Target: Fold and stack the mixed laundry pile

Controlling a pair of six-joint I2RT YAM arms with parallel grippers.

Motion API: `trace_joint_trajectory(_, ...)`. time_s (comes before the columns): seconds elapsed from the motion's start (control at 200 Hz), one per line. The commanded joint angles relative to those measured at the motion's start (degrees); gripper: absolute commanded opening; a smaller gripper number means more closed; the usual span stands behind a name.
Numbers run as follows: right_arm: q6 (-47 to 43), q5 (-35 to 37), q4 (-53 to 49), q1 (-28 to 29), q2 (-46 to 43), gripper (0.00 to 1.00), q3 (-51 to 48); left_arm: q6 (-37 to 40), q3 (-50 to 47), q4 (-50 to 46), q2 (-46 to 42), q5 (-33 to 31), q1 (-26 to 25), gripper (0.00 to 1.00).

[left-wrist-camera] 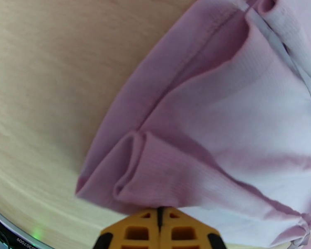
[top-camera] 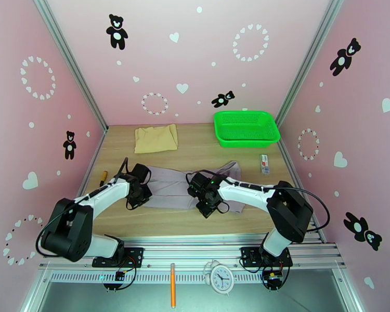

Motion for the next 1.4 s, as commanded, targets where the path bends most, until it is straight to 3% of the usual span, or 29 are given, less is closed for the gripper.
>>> trace_joint_trajectory(0.0,1.73,5.04,-0.32,0.11,1.83,0.0,2.6,1.11,3.24,0.74,2.79,-2.94,-0.32,0.0)
trace_joint_trajectory(0.34,4.03,10.78,1.15,-1.54,2.48,0.0,5.36,2.26,8.46,-3.22,3.48,-7.36,-0.26,0.0)
trace_joint_trajectory(0.961,4.73,18.13,2.86,-5.44,4.87,0.0,5.44,2.34,4.18,2.86,11.33,-8.26,-0.32,0.0)
trace_joint_trajectory(1.221,9.81,18.14,-1.56,-7.97,-6.72,0.0,0.35,2.85,5.62,2.26,10.24,-7.29,-0.32,0.0)
trace_joint_trajectory(1.341,14.91,16.6,-6.4,-9.71,-14.51,0.29,-3.62,3.2,6.39,1.98,9.43,-6.28,-0.32,0.0)
trace_joint_trajectory(1.396,17.02,14.45,-8.11,-11.58,-17.16,0.35,-6.47,3.49,6.81,1.75,9.16,-6.14,-0.32,0.0)
